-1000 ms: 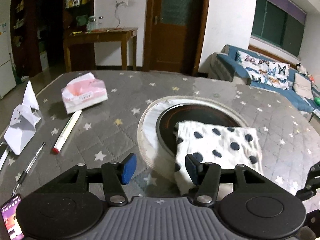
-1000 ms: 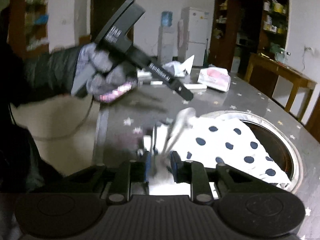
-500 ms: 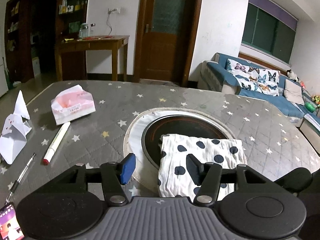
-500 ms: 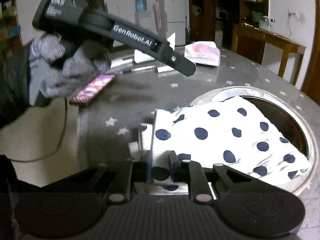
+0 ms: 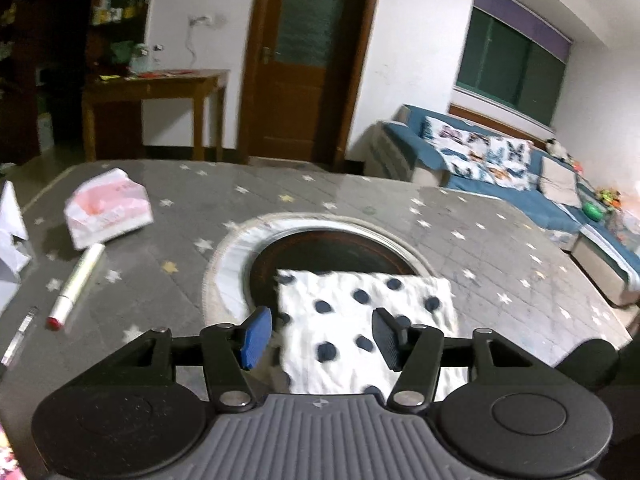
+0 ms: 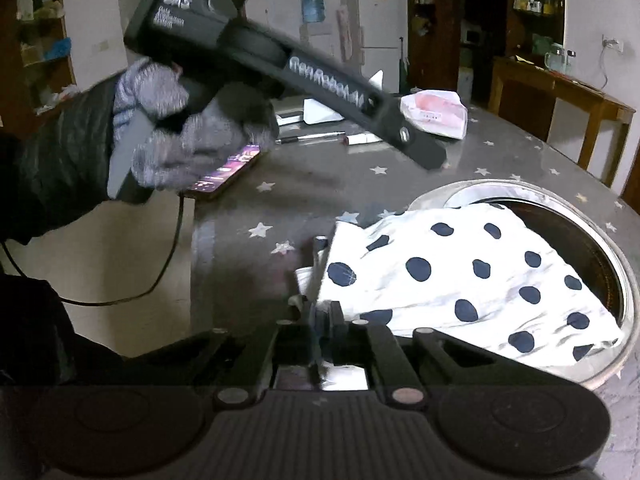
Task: Fold clothes
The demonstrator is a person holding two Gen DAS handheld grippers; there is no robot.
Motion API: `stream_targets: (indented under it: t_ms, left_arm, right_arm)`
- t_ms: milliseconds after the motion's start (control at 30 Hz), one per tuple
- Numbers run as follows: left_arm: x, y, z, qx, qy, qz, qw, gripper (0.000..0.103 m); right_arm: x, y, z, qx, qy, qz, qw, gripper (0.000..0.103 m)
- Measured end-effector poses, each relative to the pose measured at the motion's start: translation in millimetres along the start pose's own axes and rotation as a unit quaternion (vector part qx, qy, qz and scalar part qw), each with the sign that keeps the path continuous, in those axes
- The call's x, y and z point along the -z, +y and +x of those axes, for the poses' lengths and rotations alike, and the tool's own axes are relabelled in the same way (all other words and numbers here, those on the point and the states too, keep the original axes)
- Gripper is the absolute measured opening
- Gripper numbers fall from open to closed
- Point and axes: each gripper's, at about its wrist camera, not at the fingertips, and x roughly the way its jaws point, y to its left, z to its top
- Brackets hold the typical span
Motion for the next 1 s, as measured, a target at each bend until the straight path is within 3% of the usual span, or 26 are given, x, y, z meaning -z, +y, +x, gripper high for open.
stream_targets:
  t_ms: [67, 133, 300, 467, 667, 833, 1000]
  left_arm:
    - [5, -1, 4, 0.013, 0.006, 0.002, 0.9999, 0.055]
    - [10, -2, 8, 0.025, 0.011, 0.000, 0.9996, 0.042]
    - [24, -5, 16, 0.048, 0.022, 0.004, 0.9986, 0.026]
    - [42, -12, 18, 0.057, 0.042, 0.022, 0.9973, 0.023]
    - [59, -14, 17, 0.051, 0.062, 0.029, 0.9963, 0.023]
    - [62, -11, 21, 0.050, 0.070, 0.027, 0.9960, 0.023]
    - [57, -8, 19, 0.051, 0.069, 0.020, 0.9961, 0.023]
  right_arm:
    - [-2, -4, -14, -0.006, -0.014, 0.008, 1.000, 0.012]
    - [-5, -9, -27, -0.007, -0.028, 0.016, 0.999, 0.013]
    - [-7, -39, -47, 0.061, -0.046, 0.052, 0.996, 0.017]
    - [-11, -84, -31, 0.127, -0.051, 0.105, 0.985, 0.018]
    - [-4, -128, 11, 0.156, -0.033, 0.148, 0.976, 0.019]
    - [19, -170, 28, 0.194, -0.009, 0.204, 0.960, 0.018]
    - [8, -174, 23, 0.186, -0.024, 0.199, 0.962, 0.021]
